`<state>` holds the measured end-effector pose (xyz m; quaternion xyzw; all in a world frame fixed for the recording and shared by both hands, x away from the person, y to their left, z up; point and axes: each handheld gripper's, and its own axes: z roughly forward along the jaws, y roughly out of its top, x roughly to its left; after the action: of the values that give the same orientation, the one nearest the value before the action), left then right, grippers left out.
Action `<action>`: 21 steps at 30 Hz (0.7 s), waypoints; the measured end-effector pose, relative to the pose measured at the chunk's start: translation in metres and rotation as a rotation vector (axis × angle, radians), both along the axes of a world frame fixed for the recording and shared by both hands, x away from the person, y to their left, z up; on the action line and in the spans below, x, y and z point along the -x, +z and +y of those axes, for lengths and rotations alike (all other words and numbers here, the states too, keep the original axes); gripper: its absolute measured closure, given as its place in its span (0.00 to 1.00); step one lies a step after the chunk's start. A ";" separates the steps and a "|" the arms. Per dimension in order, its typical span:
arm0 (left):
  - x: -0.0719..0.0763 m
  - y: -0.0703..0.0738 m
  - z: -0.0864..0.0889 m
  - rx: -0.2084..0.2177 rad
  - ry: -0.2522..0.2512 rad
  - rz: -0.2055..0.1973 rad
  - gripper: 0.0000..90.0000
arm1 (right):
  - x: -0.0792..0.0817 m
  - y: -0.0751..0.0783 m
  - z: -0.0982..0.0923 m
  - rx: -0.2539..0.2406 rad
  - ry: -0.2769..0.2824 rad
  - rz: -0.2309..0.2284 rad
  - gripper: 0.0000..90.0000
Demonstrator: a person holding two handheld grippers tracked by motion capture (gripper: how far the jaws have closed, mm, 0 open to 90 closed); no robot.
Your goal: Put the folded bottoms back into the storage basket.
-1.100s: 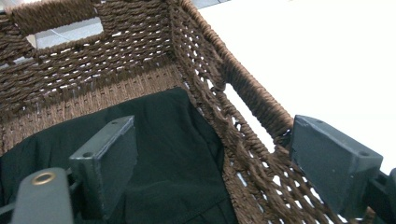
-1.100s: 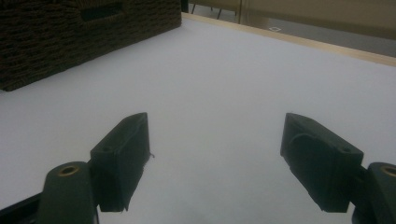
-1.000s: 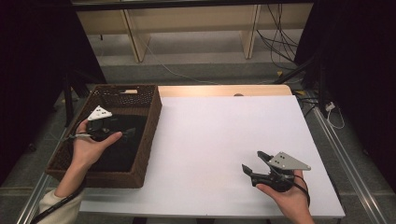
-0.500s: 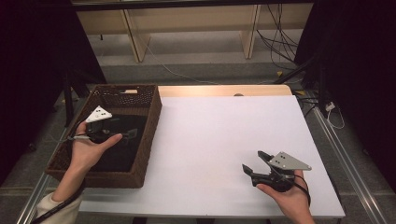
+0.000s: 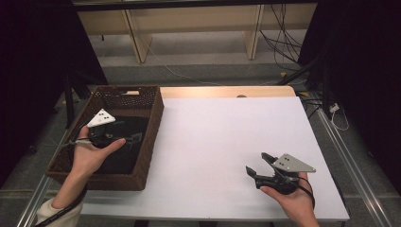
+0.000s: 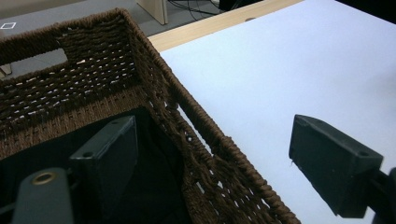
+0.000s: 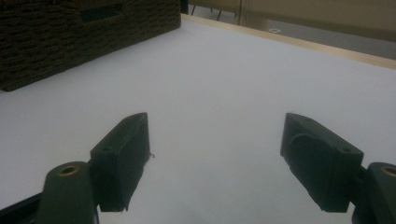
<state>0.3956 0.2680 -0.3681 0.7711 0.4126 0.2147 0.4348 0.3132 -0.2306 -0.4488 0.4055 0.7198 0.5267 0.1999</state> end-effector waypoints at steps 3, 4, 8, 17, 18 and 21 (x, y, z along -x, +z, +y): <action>0.001 0.001 -0.002 0.004 -0.004 -0.007 0.17 | 0.000 0.000 0.000 0.001 0.000 0.001 0.28; 0.002 0.001 -0.002 0.004 -0.006 -0.008 0.17 | 0.000 0.000 0.000 0.000 0.000 0.002 0.28; 0.004 0.001 -0.006 0.006 -0.021 -0.008 0.17 | 0.000 0.000 0.000 0.002 -0.002 0.002 0.28; 0.009 0.001 -0.013 0.011 -0.040 -0.018 0.17 | 0.000 0.001 -0.001 -0.001 -0.002 0.006 0.28; 0.009 0.001 -0.014 0.014 -0.043 -0.017 0.17 | 0.000 0.001 -0.001 -0.002 -0.001 0.000 0.28; 0.011 0.000 -0.017 0.014 -0.061 -0.012 0.17 | 0.000 0.001 -0.002 -0.007 -0.002 0.003 0.28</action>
<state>0.3849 0.2509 -0.3685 0.7790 0.3876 0.2030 0.4492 0.3129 -0.2322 -0.4478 0.4077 0.7180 0.5283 0.1979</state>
